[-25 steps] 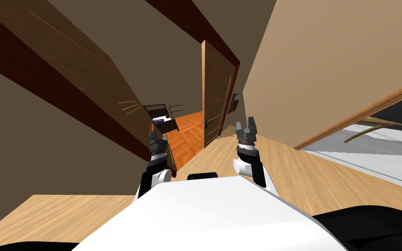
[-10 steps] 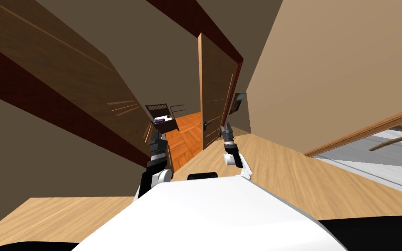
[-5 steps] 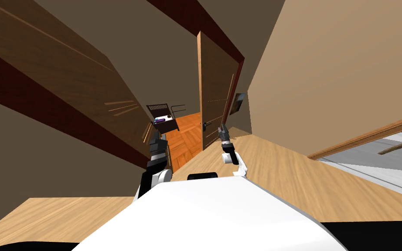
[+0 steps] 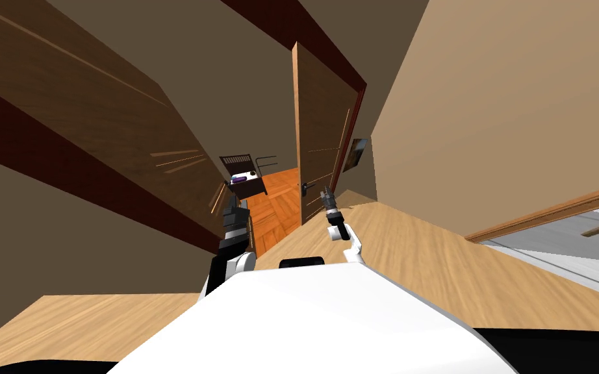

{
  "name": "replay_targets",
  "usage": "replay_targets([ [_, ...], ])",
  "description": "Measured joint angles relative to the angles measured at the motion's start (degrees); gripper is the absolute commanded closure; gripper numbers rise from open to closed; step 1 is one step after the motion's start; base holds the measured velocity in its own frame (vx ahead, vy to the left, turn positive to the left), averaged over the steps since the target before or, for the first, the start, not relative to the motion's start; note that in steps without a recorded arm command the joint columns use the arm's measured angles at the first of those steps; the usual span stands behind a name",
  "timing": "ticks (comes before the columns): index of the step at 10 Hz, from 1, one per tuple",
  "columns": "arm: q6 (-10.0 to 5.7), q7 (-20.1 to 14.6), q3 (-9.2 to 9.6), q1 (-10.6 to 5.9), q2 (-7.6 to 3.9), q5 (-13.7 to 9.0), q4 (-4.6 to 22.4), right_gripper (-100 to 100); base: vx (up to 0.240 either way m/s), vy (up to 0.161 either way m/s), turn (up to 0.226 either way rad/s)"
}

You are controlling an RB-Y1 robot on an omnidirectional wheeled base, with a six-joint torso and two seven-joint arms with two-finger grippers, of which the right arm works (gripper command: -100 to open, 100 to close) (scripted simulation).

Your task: Push the door open

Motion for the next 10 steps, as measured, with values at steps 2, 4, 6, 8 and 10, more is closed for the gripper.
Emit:
replay_targets([
  [2, 0.06, -1.00, 0.52, -1.92, -0.37, 0.42, 2.95, -100, 0.037, -0.052, 0.031],
  [4, -0.84, -1.70, 1.08, -3.83, -0.33, 0.91, 7.03, -100, 0.040, -0.064, 0.037],
  [6, -1.11, -2.93, 1.37, -5.98, -1.01, 1.17, 10.92, -100, 0.029, -0.052, 0.031],
  [8, -1.33, -3.91, 1.89, -7.84, -1.29, 1.59, 14.57, -100, 0.048, -0.055, 0.037],
  [10, -1.07, -5.14, 2.55, -9.09, -1.89, 1.99, 16.56, -100, 0.032, -0.050, 0.032],
])
